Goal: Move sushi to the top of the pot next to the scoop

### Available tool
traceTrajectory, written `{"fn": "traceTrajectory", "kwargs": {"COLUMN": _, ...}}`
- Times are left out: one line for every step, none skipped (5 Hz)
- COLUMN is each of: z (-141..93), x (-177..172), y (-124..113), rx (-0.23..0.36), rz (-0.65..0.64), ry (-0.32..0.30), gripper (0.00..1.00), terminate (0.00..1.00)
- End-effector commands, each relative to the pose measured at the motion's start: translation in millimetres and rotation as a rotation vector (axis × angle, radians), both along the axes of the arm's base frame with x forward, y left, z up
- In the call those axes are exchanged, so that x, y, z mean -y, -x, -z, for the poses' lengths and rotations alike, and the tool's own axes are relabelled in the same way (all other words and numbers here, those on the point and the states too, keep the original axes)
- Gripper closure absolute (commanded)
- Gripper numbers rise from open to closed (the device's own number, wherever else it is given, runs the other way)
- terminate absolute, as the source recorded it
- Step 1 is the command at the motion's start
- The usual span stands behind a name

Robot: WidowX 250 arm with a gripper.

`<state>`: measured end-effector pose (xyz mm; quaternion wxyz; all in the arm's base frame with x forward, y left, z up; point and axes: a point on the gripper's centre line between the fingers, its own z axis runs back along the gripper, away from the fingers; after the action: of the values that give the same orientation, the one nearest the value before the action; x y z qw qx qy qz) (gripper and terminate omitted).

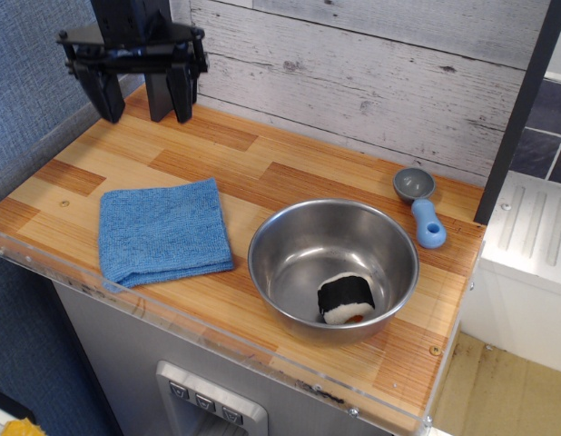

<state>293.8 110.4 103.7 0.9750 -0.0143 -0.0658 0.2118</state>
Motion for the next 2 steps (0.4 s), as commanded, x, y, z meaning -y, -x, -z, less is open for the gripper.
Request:
{"fn": "traceTrajectory", "kwargs": {"z": 0.5, "x": 60.6, "y": -2.3, "rx": 0.061, "rz": 0.067, "ry": 0.051, "gripper": 0.00, "terminate": 0.00}}
{"fn": "traceTrajectory", "kwargs": {"z": -3.2, "x": 92.9, "y": 2.7, "rx": 0.074, "rz": 0.119, "ry": 0.013, "gripper": 0.00, "terminate": 0.00}}
